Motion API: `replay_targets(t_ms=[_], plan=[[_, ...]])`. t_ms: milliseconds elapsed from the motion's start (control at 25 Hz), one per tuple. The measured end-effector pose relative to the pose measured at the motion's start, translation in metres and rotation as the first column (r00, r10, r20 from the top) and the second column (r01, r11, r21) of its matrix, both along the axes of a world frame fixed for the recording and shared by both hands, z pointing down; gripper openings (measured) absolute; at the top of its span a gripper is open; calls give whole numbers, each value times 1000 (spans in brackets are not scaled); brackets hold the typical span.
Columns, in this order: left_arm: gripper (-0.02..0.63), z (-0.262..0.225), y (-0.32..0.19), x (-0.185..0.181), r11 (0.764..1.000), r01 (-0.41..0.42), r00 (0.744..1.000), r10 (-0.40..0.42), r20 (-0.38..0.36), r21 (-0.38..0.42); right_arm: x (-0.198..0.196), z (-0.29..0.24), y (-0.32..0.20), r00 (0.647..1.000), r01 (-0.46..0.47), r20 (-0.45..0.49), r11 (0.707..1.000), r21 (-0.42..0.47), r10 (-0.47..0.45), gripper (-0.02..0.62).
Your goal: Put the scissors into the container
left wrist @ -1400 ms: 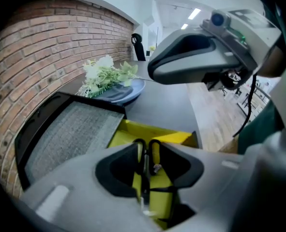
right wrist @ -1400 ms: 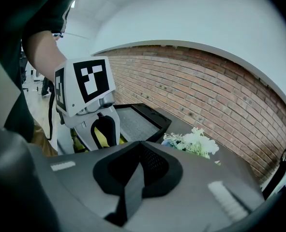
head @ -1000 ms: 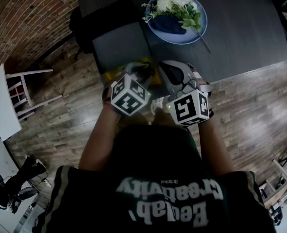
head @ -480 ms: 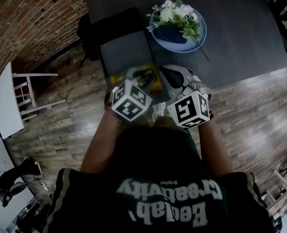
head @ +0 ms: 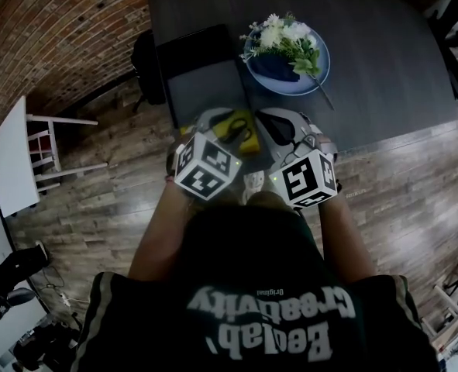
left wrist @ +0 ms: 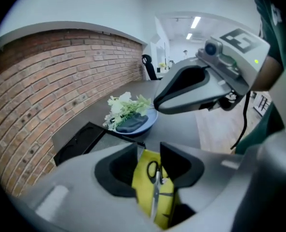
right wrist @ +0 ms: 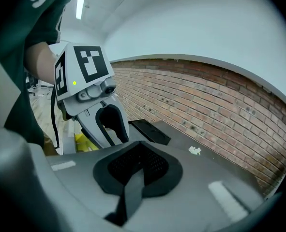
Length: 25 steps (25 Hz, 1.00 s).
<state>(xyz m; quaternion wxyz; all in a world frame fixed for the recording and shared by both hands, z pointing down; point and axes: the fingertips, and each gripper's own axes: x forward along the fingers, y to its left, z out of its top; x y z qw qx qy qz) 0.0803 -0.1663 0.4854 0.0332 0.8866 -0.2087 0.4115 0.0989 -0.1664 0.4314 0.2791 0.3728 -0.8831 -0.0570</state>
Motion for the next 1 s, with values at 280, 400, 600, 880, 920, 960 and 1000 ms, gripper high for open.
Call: replay_targets(t_ms=[280, 400, 600, 880, 920, 960, 1000], plan=[[149, -30, -5, -6, 998, 49, 997, -46, -61, 51, 1, -17, -8, 999, -8, 35, 1000, 15, 7, 6], [149, -43, -6, -8, 994, 64, 995, -56, -85, 86, -3, -25, -8, 999, -1, 41, 1000, 27, 0, 6], [166, -62, -4, -8, 992, 62, 991, -49, -123, 109, -6, -37, -6, 999, 1, 40, 999, 42, -2, 6], [167, -93, 0, -5, 983, 77, 981, -45, -188, 166, -4, -51, -1, 999, 3, 41, 998, 63, -6, 6], [166, -97, 0, -6, 981, 81, 980, -46, -193, 175, -2, -52, -2, 999, -10, 38, 998, 57, 7, 6], [166, -101, 0, -6, 979, 83, 979, -46, -197, 185, 0, -53, -3, 999, -28, 40, 998, 48, 26, 6], [166, -106, 0, -7, 977, 85, 979, -45, -201, 196, 1, -54, -4, 998, -45, 49, 998, 37, 43, 6]])
